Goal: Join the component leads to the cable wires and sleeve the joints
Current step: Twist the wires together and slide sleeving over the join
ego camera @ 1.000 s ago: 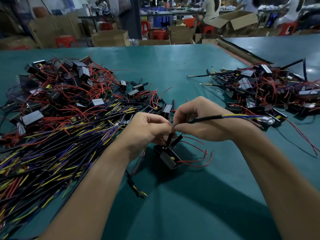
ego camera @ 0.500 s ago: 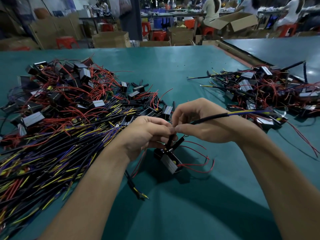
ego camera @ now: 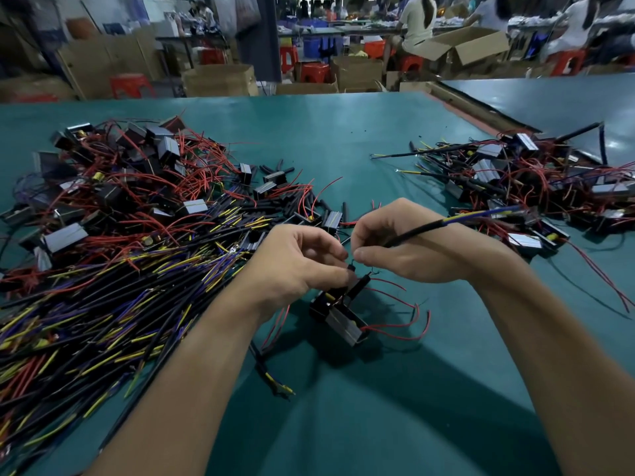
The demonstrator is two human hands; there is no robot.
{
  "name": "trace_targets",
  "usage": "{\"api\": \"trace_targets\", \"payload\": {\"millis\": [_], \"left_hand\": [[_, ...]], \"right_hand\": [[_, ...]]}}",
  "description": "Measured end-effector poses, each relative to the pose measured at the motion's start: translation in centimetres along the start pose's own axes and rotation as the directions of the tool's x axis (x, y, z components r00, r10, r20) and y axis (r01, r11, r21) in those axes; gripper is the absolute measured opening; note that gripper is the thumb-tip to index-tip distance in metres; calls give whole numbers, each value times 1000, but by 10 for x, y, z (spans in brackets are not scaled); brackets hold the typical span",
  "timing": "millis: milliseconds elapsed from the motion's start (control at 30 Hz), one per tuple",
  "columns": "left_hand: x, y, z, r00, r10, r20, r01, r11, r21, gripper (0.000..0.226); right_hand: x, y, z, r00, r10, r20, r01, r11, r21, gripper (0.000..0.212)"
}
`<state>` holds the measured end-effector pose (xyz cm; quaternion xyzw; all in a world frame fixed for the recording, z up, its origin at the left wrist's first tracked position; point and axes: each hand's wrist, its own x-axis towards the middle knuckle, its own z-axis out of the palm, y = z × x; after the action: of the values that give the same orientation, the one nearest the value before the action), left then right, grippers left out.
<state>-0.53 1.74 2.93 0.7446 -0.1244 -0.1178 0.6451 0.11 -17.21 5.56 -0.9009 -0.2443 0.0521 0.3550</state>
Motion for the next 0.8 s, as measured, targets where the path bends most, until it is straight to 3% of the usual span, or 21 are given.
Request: {"api": "trace_targets", "payload": {"millis": [300,567,800], "left_hand": [[1,2,2,997,58,-54,-61,997,-45,25],[0,3,3,993,72,-98,-79,994,-73,25],[1,2,5,983,125,-133,-132,990,-44,26]], "right_hand": [[-2,-3,-1,999,-40,-18,42,990,136,13],[2,1,-1,982,21,-186,46,937,345,31],[0,-2,1,975,-19,-219,84,953,290,32]]}}
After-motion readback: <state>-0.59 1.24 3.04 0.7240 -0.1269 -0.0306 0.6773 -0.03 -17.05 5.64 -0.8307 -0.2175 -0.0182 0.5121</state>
